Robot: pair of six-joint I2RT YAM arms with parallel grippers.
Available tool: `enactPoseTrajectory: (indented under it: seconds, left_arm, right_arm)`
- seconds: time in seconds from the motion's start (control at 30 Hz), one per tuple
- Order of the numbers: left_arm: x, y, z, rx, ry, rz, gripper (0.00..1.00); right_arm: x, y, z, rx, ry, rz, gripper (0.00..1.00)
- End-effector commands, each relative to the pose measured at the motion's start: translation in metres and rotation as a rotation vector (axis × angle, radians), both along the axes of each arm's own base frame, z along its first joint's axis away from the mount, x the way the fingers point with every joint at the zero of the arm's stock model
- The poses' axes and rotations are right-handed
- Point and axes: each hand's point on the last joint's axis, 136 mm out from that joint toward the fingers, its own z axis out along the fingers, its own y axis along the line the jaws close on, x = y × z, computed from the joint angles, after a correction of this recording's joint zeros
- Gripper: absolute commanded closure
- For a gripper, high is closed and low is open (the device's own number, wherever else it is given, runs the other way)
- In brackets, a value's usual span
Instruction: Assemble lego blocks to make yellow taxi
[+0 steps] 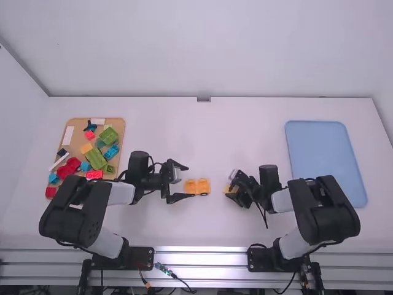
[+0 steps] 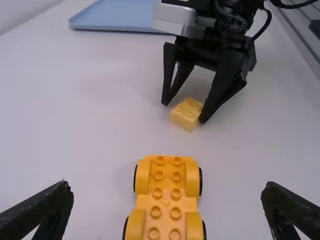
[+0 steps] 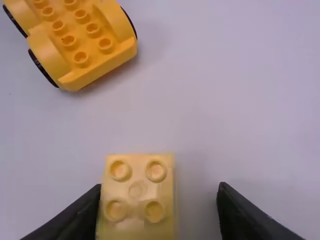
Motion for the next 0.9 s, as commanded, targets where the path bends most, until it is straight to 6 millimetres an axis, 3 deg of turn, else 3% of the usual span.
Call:
enactPoseTrajectory:
  seconds: [0.0, 0.33, 0.47, 0.67, 0.87]
  left_arm:
    - [-0.005, -0.002, 0.005, -0.013, -0.006, -0.016, 0.01]
    - [-0.01, -0.002, 0.0, -0.002, 0.028, -0.019, 0.01]
    - [-0.01, -0.001, -0.014, 0.029, 0.045, -0.011, 0.01]
    - [-0.009, -0.004, -0.027, 0.044, 0.052, -0.013, 0.01]
    - [-0.007, -0.01, -0.051, 0.119, 0.055, 0.007, 0.01]
  right_arm:
    - [-0.005, 0.0, -0.004, 0.002, 0.013, 0.014, 0.44]
    - [-0.004, 0.0, -0.003, -0.007, -0.012, 0.034, 0.42]
    - [-0.004, 0.0, -0.003, -0.015, -0.029, 0.049, 0.42]
    - [-0.004, 0.0, -0.003, -0.021, -0.047, 0.066, 0.59]
    - [0.0, 0.001, 0.0, -0.018, -0.066, 0.063, 0.6]
